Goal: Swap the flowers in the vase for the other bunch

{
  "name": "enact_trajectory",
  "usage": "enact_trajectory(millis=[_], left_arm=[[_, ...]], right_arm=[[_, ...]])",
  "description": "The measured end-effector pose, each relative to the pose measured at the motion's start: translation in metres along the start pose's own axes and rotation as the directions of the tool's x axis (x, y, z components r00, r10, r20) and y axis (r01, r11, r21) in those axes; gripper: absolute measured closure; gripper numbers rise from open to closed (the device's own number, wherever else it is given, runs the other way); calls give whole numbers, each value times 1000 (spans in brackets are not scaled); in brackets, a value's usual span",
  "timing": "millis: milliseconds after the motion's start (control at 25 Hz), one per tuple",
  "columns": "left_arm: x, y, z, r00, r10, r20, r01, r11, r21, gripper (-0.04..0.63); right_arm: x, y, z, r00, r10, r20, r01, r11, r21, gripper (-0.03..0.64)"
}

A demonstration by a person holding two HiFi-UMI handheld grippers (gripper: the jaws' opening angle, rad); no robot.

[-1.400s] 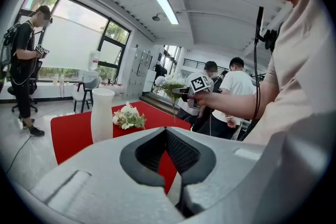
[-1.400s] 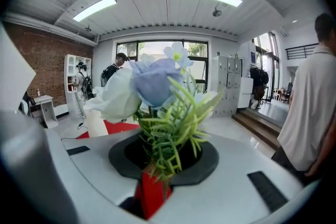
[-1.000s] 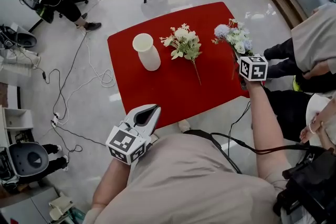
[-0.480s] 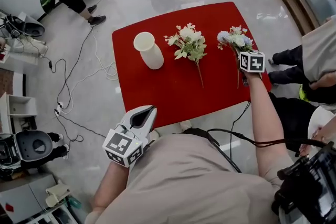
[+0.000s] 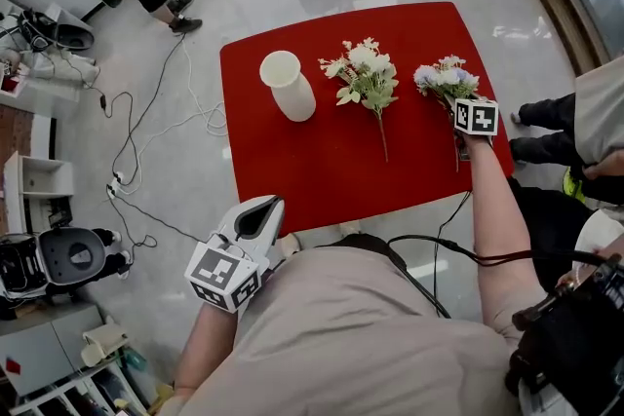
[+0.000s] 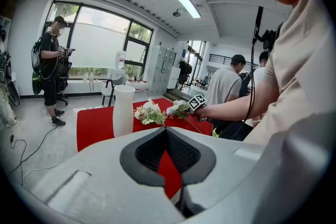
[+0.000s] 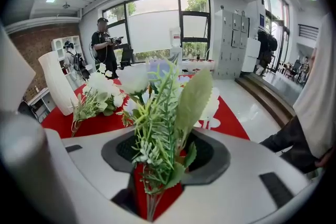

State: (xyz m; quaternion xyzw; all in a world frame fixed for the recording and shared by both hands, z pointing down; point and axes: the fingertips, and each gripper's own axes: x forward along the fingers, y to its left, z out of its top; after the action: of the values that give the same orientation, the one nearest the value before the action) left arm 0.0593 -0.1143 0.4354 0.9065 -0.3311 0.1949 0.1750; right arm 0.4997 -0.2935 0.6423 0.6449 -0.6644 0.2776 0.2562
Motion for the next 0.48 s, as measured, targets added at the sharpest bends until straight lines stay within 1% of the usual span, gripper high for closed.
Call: enact_trajectory(millis=[80, 240, 480], left_arm=[[0, 1, 0, 1000, 1, 1, -1, 1000, -1, 588], [0, 2, -1, 1000, -8, 4, 8, 1000, 3, 588], [-2, 2, -2, 999, -37, 5, 37, 999, 14, 588]], right_arm=[[2, -1, -1, 1000, -3, 1, 3, 1000, 9, 375], [-3, 0, 0, 1000, -8, 11, 8, 1000, 13, 335], [-16, 0, 3, 999, -18, 27, 18, 1000, 15, 296]])
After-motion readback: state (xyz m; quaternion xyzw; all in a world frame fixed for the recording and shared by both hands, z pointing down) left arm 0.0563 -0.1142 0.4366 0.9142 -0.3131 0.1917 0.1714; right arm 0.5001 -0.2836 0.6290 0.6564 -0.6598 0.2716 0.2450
